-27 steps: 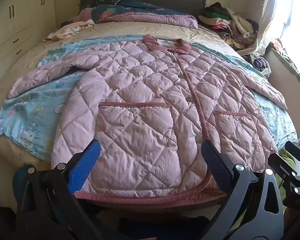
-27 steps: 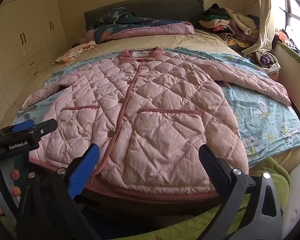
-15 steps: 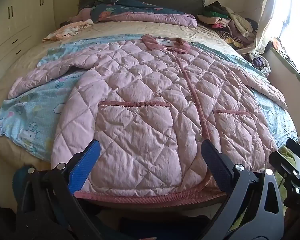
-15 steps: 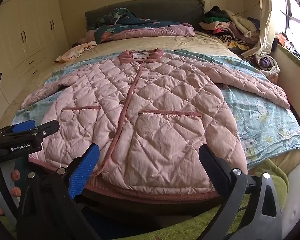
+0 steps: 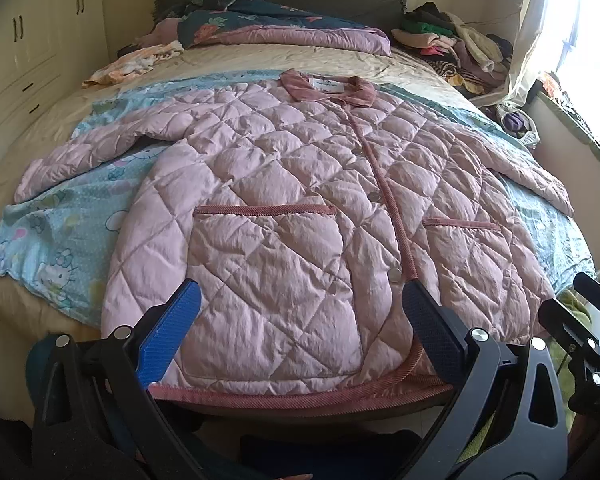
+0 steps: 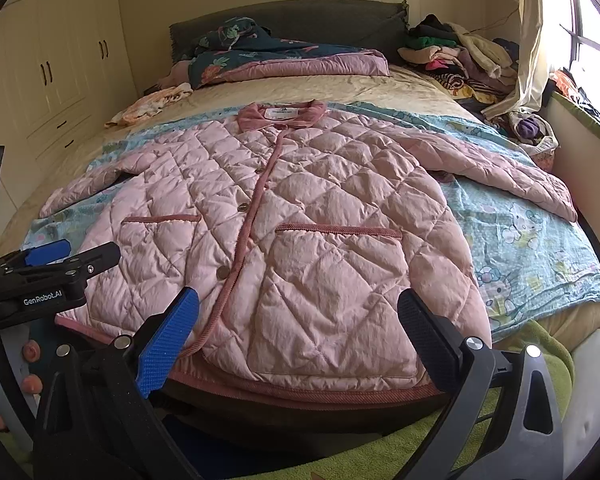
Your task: Fold large clothes
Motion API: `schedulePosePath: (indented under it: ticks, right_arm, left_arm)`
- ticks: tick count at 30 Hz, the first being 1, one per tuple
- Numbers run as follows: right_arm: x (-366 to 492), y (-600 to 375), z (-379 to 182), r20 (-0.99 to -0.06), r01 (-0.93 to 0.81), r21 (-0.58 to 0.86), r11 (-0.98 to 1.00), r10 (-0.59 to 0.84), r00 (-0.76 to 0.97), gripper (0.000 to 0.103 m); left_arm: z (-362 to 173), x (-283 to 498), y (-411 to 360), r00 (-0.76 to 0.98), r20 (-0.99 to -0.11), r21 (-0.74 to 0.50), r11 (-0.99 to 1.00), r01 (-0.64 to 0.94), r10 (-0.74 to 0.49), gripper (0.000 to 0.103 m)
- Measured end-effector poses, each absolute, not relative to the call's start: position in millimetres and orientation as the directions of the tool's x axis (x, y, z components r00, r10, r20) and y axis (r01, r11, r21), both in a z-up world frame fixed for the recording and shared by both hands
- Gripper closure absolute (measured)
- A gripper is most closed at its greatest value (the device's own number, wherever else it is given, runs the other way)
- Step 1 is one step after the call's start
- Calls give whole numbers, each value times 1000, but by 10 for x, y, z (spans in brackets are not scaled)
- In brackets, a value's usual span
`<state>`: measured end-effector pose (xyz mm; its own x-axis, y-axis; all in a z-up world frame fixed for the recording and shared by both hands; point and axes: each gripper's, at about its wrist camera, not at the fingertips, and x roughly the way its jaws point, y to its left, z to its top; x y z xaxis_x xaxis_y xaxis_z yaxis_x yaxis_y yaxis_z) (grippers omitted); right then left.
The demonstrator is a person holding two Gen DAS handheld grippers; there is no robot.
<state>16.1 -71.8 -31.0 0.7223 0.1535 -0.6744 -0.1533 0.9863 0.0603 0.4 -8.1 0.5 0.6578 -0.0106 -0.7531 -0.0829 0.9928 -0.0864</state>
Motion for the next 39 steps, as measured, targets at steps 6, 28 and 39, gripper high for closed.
schedulePosePath:
  ticks: [6, 28, 39]
  right_arm:
    - [162, -706, -316, -678, -156, 56, 986, 152, 719, 4]
    - [169, -675, -366, -686, -164, 48, 985, 152, 712, 4]
    - [179, -676, -391, -687, -168, 52, 984, 157, 709, 4]
  left_arm:
    - [18, 13, -102, 658, -753, -86, 993, -83, -10, 9]
    - [15, 10, -99, 659, -752, -84, 993, -82, -9, 9]
    - [18, 12, -109, 659, -752, -86, 993, -82, -11, 9]
